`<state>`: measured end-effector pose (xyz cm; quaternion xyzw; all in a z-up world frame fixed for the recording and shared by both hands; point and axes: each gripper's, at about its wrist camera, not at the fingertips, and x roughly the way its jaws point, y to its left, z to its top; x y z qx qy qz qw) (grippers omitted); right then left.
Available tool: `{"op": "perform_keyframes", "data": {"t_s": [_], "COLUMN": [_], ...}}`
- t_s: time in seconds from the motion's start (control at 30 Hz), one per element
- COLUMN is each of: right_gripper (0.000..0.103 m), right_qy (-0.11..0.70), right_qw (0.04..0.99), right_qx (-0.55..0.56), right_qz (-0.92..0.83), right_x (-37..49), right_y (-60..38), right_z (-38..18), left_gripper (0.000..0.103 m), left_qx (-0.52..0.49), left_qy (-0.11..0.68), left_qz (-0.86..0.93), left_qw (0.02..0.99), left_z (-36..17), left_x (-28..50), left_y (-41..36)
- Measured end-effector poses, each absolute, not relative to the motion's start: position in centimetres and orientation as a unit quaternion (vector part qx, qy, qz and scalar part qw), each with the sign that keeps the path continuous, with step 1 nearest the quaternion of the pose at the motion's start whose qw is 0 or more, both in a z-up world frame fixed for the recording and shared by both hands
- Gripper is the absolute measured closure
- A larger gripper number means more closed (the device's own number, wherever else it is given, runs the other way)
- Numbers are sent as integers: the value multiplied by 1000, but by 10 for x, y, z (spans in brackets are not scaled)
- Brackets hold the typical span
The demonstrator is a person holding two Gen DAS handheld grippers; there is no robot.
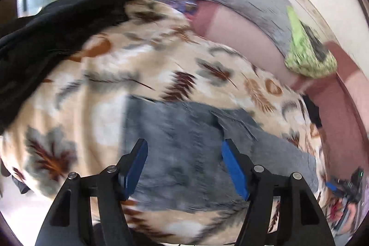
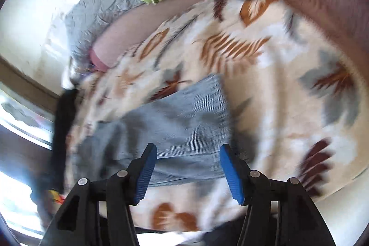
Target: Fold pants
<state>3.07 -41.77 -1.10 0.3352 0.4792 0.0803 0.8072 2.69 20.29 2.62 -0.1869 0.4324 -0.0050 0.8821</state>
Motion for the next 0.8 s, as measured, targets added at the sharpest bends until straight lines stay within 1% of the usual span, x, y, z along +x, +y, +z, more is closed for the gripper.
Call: {"op": "perform_keyframes", "data": {"t_s": [0.1,0.27,0.33,0.43,0.5,0.57,0.6,0.7,0.77,0.8], "right_gripper": [43,43,43,43,43,44,58,95,95,95], "right_qy": [498,498,493,481,494,530,536,563,571,562], "right_qw": [767,745,764,809,810,793,793,797,807,820], "right_qx": [397,441,415,337,313,300,290,216,148,108], "right_qz": [73,43,22,-33,-37,-7,5,24,23,21], "right_x": [32,31,31,33,43,58,61,76,85,91], "right_y": [-415,-421,-421,-426,-430,-423,-418,-395,-382,-376], "right_z": [-38,-63,-57,-38,-39,-50,-52,-49,-36,-19], "left_gripper": [35,35,35,35,35,35,35,35,35,35], "left_qx": [-156,-123,-109,-112,-113,-108,-106,-107,-108,-108], "left_qy": [472,514,509,512,512,512,512,513,515,517], "left_qz": [3,42,39,31,29,29,29,24,19,16], "left_qw": [868,848,853,851,851,852,852,852,850,849], "left_z": [-10,-53,-55,-55,-56,-56,-56,-57,-57,-57], "left_x": [33,43,43,44,44,42,42,42,43,44], "left_y": [166,159,157,160,160,159,158,159,161,161]}}
